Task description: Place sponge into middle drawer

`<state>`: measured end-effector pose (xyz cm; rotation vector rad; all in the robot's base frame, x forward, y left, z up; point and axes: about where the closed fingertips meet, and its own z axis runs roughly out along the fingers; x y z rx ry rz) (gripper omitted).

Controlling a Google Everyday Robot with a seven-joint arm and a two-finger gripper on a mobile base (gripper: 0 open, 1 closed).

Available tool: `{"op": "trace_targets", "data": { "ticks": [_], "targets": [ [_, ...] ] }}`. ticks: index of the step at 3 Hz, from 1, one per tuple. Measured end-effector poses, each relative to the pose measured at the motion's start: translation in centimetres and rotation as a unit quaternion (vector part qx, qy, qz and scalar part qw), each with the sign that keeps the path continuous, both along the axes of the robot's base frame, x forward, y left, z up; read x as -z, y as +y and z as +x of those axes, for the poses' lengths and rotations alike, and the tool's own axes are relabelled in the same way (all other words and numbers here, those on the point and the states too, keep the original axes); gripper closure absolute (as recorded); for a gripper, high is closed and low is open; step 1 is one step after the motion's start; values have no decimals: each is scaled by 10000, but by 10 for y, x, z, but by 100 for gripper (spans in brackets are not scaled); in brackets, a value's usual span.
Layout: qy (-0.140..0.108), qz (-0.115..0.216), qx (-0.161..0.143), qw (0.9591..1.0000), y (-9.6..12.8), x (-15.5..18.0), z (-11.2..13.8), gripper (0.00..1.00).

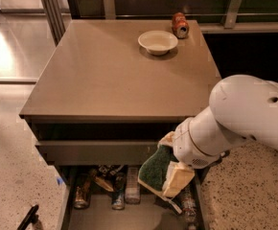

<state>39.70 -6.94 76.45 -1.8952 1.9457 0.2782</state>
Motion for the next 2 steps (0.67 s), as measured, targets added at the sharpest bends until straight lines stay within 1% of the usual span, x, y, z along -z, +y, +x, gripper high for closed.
{"op": "trace_targets", "data": {
  "ticks": [1, 2],
  "targets": [
    [0, 0, 0, 10000, 0, 0, 0, 100],
    [111, 34, -17, 9999, 1, 15, 2, 100]
  ]
}}
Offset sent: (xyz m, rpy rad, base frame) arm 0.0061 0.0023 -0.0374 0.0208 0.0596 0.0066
